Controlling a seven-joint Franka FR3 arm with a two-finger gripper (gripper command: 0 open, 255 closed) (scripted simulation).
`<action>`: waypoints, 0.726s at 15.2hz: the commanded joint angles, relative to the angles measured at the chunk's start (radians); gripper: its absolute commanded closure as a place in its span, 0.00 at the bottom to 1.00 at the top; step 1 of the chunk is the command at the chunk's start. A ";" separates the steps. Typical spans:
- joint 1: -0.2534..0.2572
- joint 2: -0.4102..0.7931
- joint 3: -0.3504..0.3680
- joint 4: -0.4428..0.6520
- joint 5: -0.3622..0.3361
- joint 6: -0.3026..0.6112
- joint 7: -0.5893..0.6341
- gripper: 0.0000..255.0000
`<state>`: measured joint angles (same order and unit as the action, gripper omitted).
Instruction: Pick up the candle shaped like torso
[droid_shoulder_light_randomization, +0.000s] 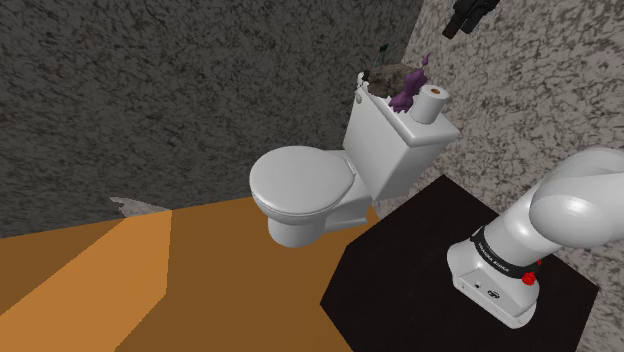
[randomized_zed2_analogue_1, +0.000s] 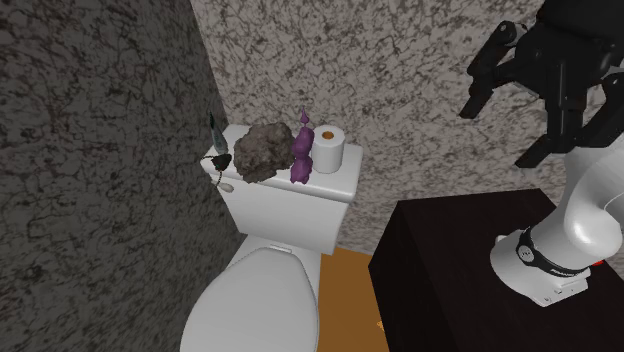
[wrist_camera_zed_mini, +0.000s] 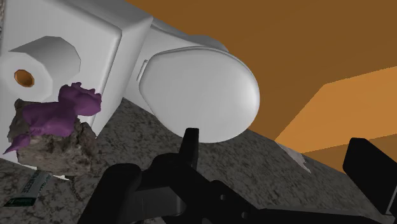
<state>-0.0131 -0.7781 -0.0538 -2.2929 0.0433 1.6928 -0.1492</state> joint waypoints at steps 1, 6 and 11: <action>0.000 0.000 0.000 0.000 0.000 0.000 0.000 0.00; 0.000 0.016 -0.137 -0.071 -0.038 0.102 -0.195 0.00; 0.013 0.086 -0.283 -0.093 -0.061 0.204 -0.394 0.00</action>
<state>-0.0034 -0.7103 -0.3042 -2.3781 -0.0136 1.8686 -0.4965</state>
